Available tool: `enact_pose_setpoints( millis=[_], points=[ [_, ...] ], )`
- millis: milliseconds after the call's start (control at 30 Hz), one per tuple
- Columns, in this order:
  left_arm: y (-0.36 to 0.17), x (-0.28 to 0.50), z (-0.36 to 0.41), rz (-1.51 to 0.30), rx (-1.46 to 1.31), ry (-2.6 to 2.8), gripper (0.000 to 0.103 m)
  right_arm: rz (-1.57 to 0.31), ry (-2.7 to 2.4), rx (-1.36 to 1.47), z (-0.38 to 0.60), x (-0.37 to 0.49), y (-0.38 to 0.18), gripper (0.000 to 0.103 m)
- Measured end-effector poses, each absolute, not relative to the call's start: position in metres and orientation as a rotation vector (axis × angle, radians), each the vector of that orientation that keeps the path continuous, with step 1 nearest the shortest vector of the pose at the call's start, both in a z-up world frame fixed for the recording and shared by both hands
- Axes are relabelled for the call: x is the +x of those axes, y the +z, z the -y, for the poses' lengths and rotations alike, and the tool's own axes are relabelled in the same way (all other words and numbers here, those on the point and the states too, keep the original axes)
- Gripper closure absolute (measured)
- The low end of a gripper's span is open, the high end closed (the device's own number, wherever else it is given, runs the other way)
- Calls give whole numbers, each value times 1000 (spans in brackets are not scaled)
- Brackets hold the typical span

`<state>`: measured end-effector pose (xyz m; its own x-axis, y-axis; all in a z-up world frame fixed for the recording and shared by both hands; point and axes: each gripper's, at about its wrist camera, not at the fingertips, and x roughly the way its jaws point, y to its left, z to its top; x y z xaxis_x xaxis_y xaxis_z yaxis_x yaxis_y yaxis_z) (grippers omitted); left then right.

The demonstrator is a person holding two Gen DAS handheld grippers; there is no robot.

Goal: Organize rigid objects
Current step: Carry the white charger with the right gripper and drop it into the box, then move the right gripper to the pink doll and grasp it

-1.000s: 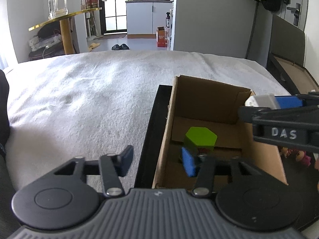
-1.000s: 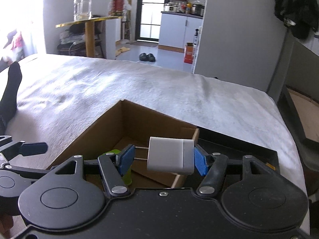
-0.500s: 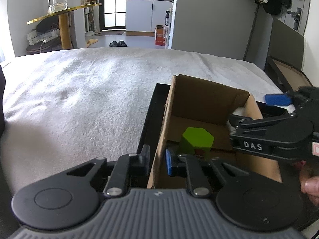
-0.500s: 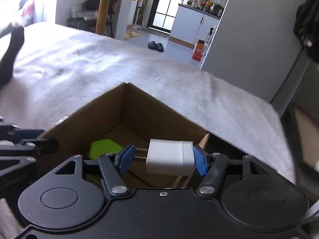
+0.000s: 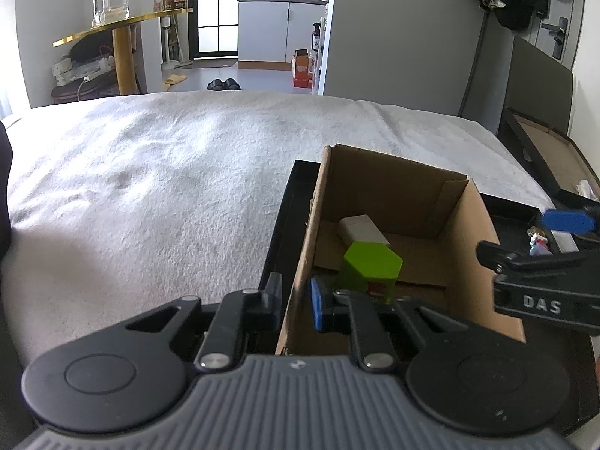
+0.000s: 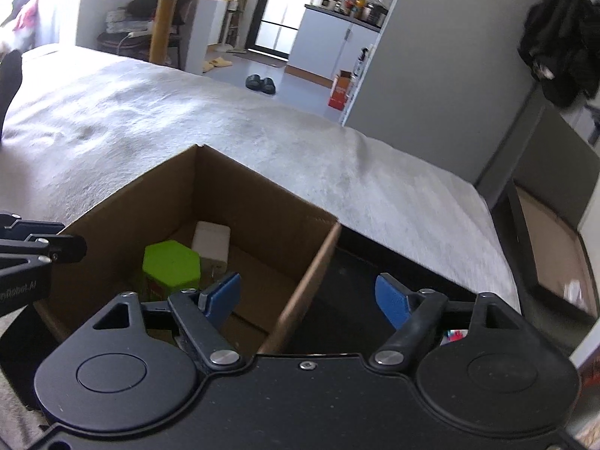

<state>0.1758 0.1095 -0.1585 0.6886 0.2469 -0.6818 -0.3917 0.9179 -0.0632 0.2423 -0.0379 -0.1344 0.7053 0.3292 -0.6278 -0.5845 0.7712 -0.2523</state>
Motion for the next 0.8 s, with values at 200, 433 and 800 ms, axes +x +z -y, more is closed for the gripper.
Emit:
enact_pose_setpoints(
  millis=[200,433,800],
  points=[
    [-158,176,-106,-734,-191,368,88,-631,497,-396,58,239,-134,22],
    [-156,177,-102,-740,-160,382,87,-665,454,-347,79,237,-135,21],
    [-157,183,-88,-760,-82,385,59,-693,413,-282,109,239,-138,21]
  ],
)
